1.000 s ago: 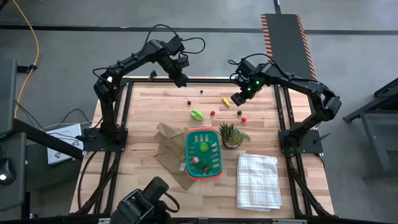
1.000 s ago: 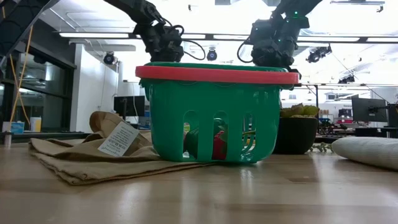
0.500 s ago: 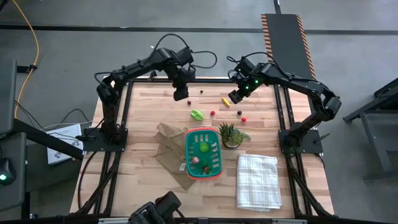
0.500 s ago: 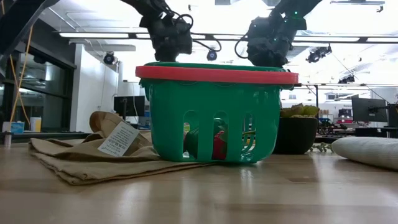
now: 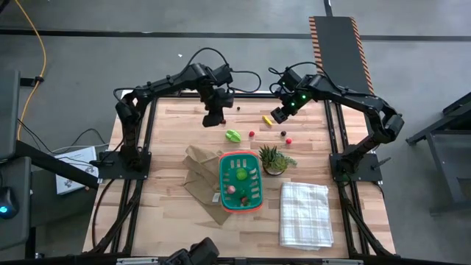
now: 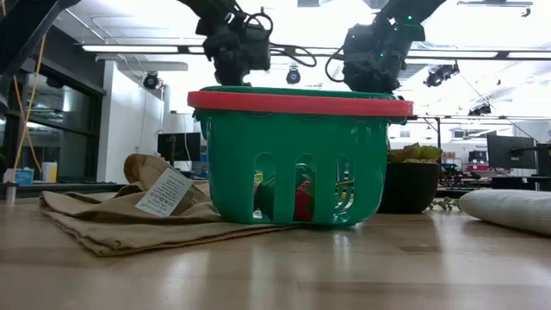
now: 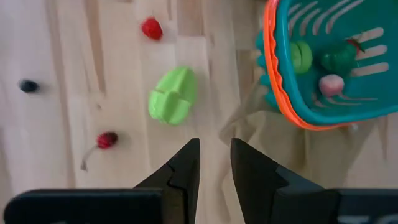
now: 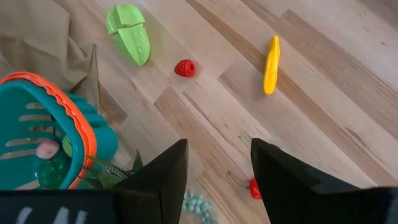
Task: Pick and placing Produce into tupperware
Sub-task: Put the green starfruit into the green basket
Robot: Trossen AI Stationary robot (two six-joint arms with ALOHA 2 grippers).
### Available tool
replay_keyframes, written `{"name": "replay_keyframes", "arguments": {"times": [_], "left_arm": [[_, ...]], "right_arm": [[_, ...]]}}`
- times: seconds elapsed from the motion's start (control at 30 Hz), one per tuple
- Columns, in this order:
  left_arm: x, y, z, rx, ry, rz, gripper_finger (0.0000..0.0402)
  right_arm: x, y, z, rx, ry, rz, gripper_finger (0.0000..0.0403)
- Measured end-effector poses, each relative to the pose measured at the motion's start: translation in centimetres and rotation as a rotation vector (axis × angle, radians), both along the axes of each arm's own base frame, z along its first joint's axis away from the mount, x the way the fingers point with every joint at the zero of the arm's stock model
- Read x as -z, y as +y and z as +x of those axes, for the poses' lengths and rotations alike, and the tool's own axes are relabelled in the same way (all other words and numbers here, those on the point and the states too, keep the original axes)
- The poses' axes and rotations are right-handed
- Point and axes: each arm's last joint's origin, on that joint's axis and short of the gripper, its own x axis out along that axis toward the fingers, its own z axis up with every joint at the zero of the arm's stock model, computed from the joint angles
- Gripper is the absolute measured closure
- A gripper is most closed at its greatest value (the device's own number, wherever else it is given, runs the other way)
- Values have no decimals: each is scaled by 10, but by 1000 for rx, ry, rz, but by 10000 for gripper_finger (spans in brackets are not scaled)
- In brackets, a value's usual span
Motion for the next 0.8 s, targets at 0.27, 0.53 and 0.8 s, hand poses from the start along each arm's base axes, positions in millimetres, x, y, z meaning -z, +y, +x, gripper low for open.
{"name": "replay_keyframes", "arguments": {"times": [0.27, 0.53, 0.8], "left_arm": [[12, -6, -8, -2, 37, -30, 321], [18, -8, -7, 0, -1, -93, 321], [16, -7, -1, 11, -60, -66, 321]], "right_arm": [[0, 0, 0, -14, 4, -3, 236], [1, 2, -3, -32, 27, 6, 236], [2, 3, -4, -54, 38, 5, 236]]}}
